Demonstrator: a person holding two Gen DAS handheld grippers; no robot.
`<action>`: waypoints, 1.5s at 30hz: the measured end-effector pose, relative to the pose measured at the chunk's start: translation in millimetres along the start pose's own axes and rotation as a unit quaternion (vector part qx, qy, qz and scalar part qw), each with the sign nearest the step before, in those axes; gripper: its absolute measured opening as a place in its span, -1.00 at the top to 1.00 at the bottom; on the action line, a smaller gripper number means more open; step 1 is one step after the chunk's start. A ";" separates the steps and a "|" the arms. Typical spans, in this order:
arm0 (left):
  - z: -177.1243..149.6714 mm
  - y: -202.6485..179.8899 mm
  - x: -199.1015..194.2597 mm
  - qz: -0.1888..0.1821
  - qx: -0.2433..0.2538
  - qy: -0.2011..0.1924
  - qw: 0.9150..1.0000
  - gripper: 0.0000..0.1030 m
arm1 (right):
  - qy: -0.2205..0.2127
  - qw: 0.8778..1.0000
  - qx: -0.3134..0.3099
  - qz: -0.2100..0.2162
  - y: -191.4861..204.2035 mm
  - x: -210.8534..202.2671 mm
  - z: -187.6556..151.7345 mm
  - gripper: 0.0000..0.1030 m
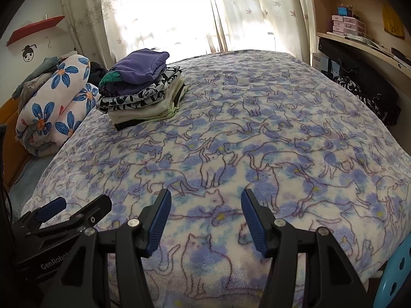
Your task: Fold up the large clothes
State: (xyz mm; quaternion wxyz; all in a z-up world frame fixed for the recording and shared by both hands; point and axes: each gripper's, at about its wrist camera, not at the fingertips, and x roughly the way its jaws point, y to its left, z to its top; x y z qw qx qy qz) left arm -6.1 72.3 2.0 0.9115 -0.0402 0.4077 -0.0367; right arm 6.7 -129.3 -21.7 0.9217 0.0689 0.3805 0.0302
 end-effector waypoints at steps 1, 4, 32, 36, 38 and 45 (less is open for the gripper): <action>0.3 0.0 0.8 0.001 0.001 0.001 1.000 -0.98 | 0.001 1.000 0.001 0.000 -1.0 1.0 -0.4 -0.11; 0.1 -0.1 1.6 0.000 0.000 0.003 1.000 -0.98 | 0.004 1.000 0.003 0.000 -2.6 3.4 -0.7 -0.11; -3.7 4.4 10.9 -0.003 0.003 0.015 1.000 -0.98 | 0.011 1.000 0.006 -0.001 -4.4 8.8 -4.0 -0.11; -4.9 5.1 13.7 -0.003 0.005 0.018 1.000 -0.98 | 0.011 1.000 0.006 -0.002 -5.4 10.5 -6.2 -0.11; -3.4 4.9 14.6 -0.003 0.005 0.019 1.000 -0.98 | 0.012 1.000 0.006 -0.001 -5.1 10.5 -5.3 -0.11; -5.3 6.8 16.8 -0.002 0.007 0.022 1.000 -0.98 | 0.013 1.000 0.005 -0.002 -5.6 11.9 -5.7 -0.11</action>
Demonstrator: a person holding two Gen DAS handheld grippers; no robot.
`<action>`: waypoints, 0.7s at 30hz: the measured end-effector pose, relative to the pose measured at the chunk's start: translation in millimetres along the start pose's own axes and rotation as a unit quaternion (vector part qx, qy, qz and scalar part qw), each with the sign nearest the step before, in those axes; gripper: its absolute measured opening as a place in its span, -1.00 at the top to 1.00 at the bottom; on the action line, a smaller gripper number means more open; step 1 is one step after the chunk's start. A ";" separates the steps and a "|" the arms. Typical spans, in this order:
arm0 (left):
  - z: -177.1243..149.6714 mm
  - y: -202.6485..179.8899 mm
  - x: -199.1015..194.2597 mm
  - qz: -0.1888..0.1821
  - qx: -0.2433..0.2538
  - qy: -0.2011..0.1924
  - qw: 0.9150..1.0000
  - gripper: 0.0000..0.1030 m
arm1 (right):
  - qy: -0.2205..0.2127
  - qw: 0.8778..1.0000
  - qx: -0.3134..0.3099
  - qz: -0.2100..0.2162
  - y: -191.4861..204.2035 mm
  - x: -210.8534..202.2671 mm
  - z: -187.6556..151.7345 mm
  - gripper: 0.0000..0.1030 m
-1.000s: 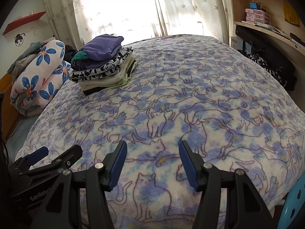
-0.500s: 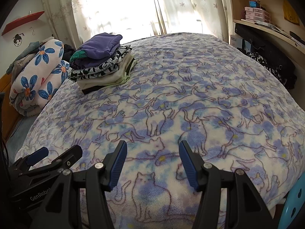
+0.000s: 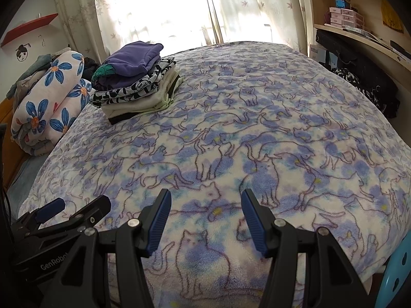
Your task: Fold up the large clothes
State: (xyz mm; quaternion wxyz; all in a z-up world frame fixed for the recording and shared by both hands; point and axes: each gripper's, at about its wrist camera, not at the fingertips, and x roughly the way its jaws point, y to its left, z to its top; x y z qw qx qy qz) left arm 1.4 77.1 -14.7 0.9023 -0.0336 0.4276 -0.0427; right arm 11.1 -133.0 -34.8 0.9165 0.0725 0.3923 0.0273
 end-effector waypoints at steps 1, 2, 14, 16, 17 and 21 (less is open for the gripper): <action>1.2 -0.8 -0.2 0.000 -0.001 -0.001 1.000 -0.98 | 0.001 1.000 0.000 0.000 -0.6 0.6 -1.1 -0.11; 1.3 -1.0 -0.2 0.000 -0.001 -0.001 1.000 -0.98 | 0.001 1.000 0.001 0.000 -1.3 2.0 -4.2 -0.11; 0.3 -1.8 0.9 0.000 -0.002 0.000 1.000 -0.98 | 0.002 1.000 0.001 0.000 -3.7 3.0 -3.9 -0.11; 0.9 -2.2 1.2 0.000 -0.002 0.001 1.000 -0.98 | 0.003 1.000 0.001 0.001 -5.4 3.4 -6.4 -0.11; -0.1 -1.7 1.4 -0.001 -0.002 0.002 1.000 -0.98 | 0.003 1.000 0.001 0.000 -5.7 3.6 -6.8 -0.11; 0.5 -2.2 2.0 0.000 0.000 0.002 1.000 -0.98 | 0.003 1.000 0.001 0.001 -5.6 3.7 -5.8 -0.11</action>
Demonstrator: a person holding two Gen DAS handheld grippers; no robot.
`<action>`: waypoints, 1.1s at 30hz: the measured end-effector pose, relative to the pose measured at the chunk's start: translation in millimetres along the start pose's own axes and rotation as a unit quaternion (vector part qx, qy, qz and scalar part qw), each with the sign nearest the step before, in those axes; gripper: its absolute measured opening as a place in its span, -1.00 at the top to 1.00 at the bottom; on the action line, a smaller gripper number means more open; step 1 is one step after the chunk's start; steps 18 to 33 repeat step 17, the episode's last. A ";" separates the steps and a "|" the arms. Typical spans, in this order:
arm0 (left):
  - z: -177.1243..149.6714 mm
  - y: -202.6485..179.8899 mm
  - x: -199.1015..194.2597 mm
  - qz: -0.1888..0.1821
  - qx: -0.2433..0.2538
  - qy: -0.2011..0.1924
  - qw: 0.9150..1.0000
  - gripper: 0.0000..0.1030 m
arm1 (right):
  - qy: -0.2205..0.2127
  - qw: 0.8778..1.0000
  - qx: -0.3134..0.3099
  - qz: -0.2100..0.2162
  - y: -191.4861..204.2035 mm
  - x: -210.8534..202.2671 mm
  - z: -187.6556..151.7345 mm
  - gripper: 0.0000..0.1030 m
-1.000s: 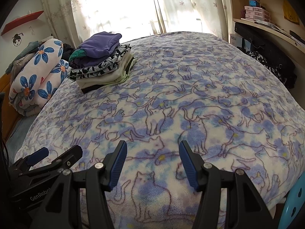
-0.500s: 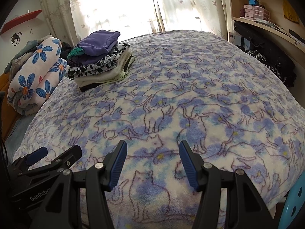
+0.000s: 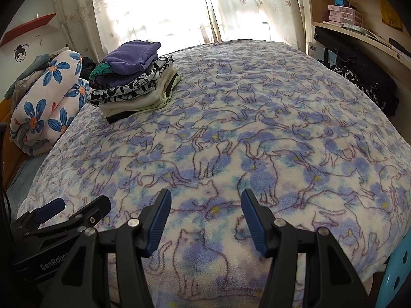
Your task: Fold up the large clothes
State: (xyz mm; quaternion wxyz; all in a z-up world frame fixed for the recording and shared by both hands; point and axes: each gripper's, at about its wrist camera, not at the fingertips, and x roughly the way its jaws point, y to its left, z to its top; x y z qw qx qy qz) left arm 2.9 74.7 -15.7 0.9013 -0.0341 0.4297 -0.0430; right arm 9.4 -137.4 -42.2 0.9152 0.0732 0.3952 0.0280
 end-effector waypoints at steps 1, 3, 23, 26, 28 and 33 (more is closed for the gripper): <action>0.1 -0.1 0.0 0.000 0.000 0.000 1.000 -0.98 | 0.000 1.000 0.000 0.000 0.2 -0.1 1.1 -0.11; 0.4 -0.5 0.1 0.000 0.000 0.000 1.000 -0.98 | 0.000 1.000 0.000 0.001 -1.1 0.5 -1.2 -0.11; 0.7 3.9 5.6 -0.003 0.003 0.013 1.000 -0.97 | 0.002 1.000 0.000 0.001 0.3 0.7 3.1 -0.11; 0.7 3.9 5.6 -0.003 0.003 0.013 1.000 -0.97 | 0.002 1.000 0.000 0.001 0.3 0.7 3.1 -0.11; 0.7 3.9 5.6 -0.003 0.003 0.013 1.000 -0.97 | 0.002 1.000 0.000 0.001 0.3 0.7 3.1 -0.11; 0.7 3.9 5.6 -0.003 0.003 0.013 1.000 -0.97 | 0.002 1.000 0.000 0.001 0.3 0.7 3.1 -0.11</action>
